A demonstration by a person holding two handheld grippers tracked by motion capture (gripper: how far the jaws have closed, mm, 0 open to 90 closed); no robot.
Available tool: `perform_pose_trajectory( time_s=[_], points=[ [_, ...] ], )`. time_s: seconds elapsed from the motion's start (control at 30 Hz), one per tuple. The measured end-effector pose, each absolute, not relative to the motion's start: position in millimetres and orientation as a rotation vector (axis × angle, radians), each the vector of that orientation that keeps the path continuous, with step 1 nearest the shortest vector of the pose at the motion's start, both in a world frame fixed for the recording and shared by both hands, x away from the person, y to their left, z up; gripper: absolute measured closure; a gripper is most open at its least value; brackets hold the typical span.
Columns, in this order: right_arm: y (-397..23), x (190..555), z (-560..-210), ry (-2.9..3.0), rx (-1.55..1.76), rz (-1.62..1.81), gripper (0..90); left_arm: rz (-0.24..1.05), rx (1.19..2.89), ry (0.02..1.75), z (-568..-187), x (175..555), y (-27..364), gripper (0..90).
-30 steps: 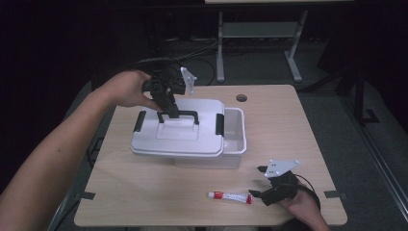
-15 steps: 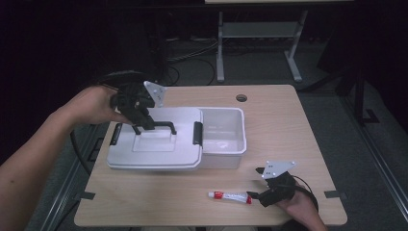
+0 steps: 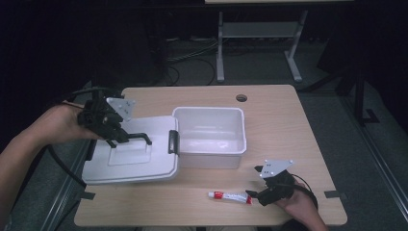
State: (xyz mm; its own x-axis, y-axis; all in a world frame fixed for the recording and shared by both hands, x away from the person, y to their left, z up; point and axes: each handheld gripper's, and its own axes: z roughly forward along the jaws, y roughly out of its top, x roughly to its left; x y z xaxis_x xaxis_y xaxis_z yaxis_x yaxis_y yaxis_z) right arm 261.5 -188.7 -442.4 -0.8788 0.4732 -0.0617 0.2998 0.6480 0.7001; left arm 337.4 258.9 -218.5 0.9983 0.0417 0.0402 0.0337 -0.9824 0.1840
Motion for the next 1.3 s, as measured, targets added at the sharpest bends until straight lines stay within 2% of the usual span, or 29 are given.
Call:
perform_pose_trajectory(
  time_s=[0.57, 1.3],
  points=[
    [-171.2, 261.4, -430.1, 2.678, 0.544, 0.992, 14.8, 0.059, 2.933, 0.195, -255.3, 314.6, 315.8, 84.5],
    [-164.3, 260.9, -431.1, 2.728, 0.497, 0.937, 14.9, 0.043, 2.985, 0.230, -328.3, 318.1, 325.5, 84.5]
  ],
)
